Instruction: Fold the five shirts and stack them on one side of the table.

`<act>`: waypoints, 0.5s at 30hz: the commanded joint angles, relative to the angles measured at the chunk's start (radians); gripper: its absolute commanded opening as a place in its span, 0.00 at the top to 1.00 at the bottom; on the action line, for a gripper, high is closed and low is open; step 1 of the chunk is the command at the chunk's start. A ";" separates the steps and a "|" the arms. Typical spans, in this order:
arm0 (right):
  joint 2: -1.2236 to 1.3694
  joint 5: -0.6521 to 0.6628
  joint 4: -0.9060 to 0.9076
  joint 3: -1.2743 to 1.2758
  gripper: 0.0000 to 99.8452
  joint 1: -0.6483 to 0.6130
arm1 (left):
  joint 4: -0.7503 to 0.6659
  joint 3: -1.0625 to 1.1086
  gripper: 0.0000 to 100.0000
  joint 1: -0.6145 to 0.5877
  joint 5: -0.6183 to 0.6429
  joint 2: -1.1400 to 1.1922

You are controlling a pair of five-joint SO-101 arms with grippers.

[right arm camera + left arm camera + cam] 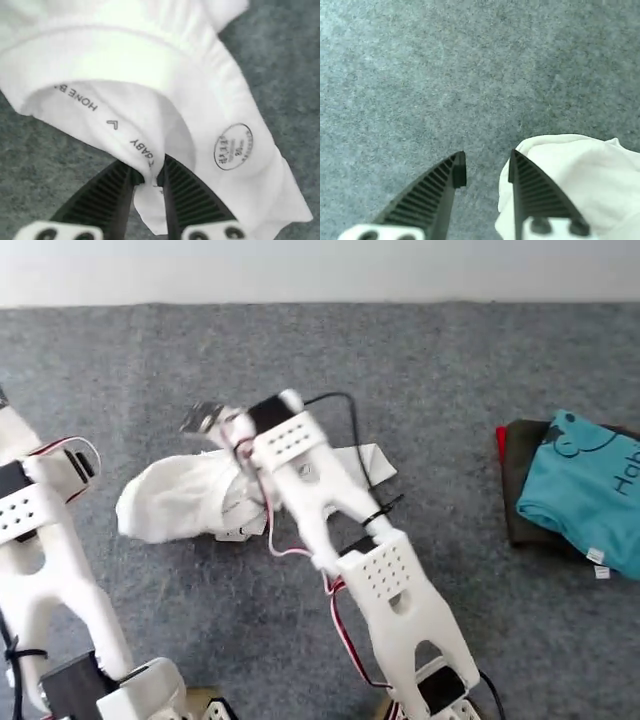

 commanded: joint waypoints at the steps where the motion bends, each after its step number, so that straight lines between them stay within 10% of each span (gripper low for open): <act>1: -0.073 0.023 0.045 -0.043 0.99 0.088 | -0.038 -0.002 0.85 0.002 -0.006 -0.005; 15: -0.645 0.431 0.042 0.760 0.99 0.473 | -0.043 -0.007 0.85 0.005 -0.011 -0.005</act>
